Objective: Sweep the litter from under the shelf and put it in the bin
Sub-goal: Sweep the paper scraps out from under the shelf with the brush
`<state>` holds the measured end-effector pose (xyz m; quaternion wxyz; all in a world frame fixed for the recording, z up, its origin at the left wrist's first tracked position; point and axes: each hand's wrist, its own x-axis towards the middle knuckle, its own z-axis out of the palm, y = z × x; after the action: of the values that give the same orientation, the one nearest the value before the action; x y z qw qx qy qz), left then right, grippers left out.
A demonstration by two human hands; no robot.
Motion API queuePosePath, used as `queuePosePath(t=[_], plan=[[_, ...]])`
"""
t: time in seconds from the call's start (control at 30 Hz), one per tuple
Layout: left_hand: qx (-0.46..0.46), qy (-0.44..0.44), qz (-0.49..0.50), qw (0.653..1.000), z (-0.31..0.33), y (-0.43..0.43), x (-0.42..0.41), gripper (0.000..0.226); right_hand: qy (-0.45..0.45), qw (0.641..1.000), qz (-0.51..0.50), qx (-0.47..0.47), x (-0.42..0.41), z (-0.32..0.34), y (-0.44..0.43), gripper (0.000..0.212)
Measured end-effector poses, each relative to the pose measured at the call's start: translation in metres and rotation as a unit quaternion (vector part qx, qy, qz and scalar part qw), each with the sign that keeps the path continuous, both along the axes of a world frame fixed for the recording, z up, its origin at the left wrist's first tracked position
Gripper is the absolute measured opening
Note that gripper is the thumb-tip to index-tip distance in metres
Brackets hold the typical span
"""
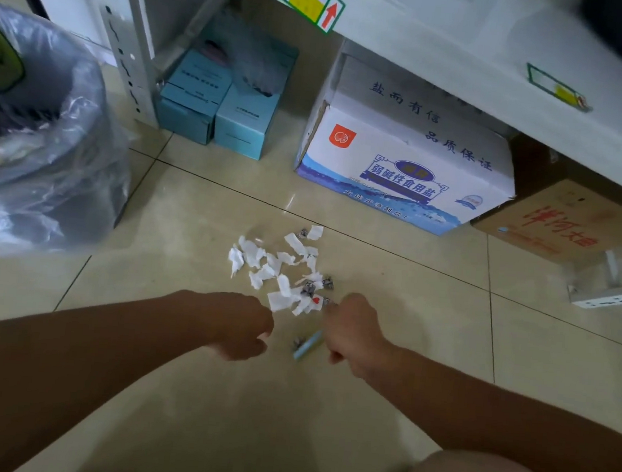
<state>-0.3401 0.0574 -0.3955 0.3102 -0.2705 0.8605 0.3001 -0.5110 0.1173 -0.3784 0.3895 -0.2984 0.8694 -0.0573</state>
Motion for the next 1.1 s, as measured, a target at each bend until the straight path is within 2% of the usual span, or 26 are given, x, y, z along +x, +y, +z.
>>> queuePosePath(t=[0.13, 0.23, 0.33, 0.47, 0.53, 0.6, 0.67, 0.77, 0.9, 1.0, 1.1], plan=[[-0.001, 0.003, 0.011, 1.0, 0.0, 0.002, 0.006, 0.044, -0.016, 0.999, -0.013, -0.038, 0.005, 0.0, -0.034, 0.023], [-0.003, 0.005, 0.021, 1.0, -0.001, -0.001, 0.011, 0.043, 0.01, 0.999, 0.013, -0.034, -0.021, 0.013, -0.04, 0.019], [-0.011, -0.002, 0.032, 0.999, -0.004, -0.004, 0.015, 0.043, 0.083, 0.987, 0.126, -0.048, -0.059, 0.024, -0.062, 0.019], [-0.016, -0.022, 0.033, 0.999, -0.007, -0.005, 0.019, 0.043, 0.204, 0.922, 0.329, -0.034, -0.075, 0.017, -0.106, 0.009], [-0.019, -0.028, 0.034, 0.999, -0.008, -0.004, 0.02, 0.044, 0.222, 0.896, 0.383, -0.03, -0.071, 0.005, -0.121, 0.019], [-0.022, -0.027, 0.039, 0.999, -0.009, -0.002, 0.02, 0.044, 0.219, 0.874, 0.434, -0.002, -0.062, -0.002, -0.123, 0.021], [-0.022, -0.026, 0.044, 0.998, -0.01, -0.001, 0.022, 0.044, 0.19, 0.867, 0.46, 0.007, -0.058, -0.007, -0.117, 0.018], [-0.016, -0.035, 0.047, 0.998, -0.013, 0.002, 0.026, 0.044, 0.187, 0.865, 0.464, -0.044, -0.058, -0.011, -0.111, 0.019], [-0.02, -0.052, 0.049, 0.997, -0.013, 0.006, 0.03, 0.044, 0.22, 0.834, 0.495, -0.108, -0.04, -0.018, -0.138, 0.025], [-0.022, -0.059, 0.045, 0.997, -0.013, 0.012, 0.031, 0.046, 0.183, 0.808, 0.54, -0.146, 0.002, -0.022, -0.151, 0.031], [-0.024, -0.06, 0.04, 0.997, -0.015, 0.017, 0.031, 0.045, 0.138, 0.771, 0.605, -0.144, 0.029, -0.026, -0.146, 0.033]])
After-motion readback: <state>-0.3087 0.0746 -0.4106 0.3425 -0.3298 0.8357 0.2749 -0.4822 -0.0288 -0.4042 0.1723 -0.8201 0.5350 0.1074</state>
